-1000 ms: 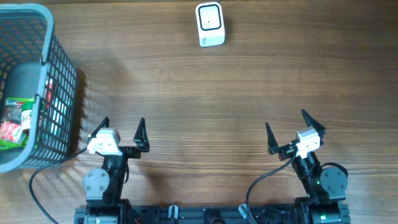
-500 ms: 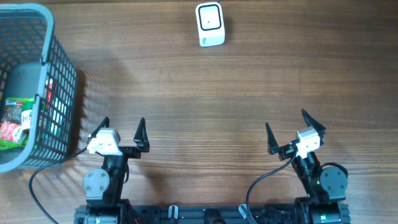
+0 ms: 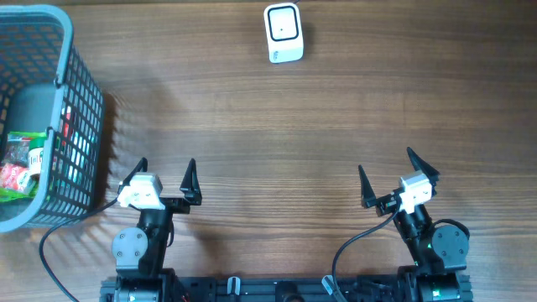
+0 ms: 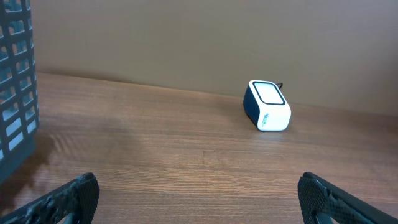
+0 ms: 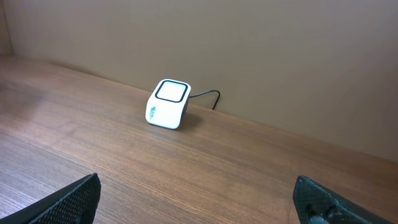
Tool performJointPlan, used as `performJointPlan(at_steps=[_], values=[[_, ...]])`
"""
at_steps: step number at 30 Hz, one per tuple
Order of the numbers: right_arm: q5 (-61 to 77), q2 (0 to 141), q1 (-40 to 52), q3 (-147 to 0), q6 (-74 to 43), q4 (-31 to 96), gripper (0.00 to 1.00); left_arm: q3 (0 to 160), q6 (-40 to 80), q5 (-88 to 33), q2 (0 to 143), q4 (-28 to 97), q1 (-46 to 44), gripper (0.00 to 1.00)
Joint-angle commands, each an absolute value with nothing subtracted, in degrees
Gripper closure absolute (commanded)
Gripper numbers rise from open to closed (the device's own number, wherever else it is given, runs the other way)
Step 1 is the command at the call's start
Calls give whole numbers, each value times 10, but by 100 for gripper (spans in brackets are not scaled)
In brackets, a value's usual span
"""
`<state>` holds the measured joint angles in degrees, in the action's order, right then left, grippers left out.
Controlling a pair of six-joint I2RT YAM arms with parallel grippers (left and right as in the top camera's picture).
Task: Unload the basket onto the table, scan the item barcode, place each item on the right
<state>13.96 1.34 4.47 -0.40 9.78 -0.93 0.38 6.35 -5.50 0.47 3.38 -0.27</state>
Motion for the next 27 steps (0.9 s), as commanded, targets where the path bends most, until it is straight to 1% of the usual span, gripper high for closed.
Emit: performJointPlan(at_steps=[1, 27], values=[[150, 18, 46, -3, 105, -11, 0, 3, 68, -70, 5, 38, -5, 0], [148, 18, 46, -3, 111, -12, 0, 3, 68, -70, 5, 38, -5, 0]])
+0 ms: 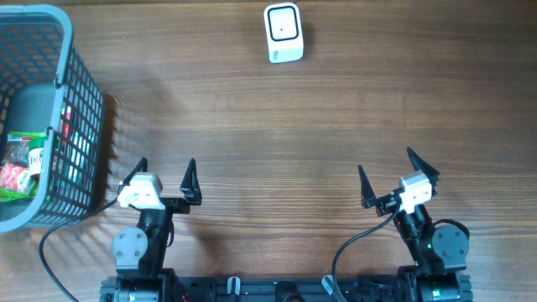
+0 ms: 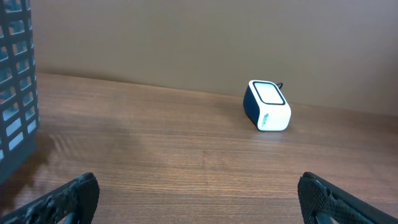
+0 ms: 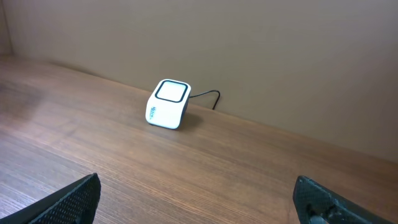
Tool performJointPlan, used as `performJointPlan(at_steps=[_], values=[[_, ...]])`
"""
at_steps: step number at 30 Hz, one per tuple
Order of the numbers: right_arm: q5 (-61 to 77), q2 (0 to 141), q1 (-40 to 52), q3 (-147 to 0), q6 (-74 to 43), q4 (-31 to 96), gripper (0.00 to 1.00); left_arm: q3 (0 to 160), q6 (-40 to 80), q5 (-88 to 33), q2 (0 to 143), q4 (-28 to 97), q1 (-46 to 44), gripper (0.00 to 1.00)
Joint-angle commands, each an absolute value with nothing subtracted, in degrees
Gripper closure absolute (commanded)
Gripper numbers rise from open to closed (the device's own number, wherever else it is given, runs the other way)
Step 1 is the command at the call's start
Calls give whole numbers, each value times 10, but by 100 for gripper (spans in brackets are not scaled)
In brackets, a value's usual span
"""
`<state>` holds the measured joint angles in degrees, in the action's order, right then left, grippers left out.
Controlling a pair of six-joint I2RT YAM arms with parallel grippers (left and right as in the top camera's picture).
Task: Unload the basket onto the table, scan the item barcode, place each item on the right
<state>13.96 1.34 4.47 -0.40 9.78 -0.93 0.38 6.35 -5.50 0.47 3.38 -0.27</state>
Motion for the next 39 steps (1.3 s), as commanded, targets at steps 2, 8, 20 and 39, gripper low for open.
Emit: performJointPlan(at_steps=[2, 8, 20, 39], values=[[148, 18, 46, -3, 125, -13, 0, 3, 68, -70, 5, 38, -5, 0], [148, 18, 46, -3, 124, -12, 0, 3, 68, -70, 5, 38, -5, 0], [149, 18, 46, -3, 117, -12, 0, 3, 68, -70, 5, 38, -5, 0], [150, 18, 46, -79, 28, -109, 0, 256, 119, -114, 75, 157, -5, 0]])
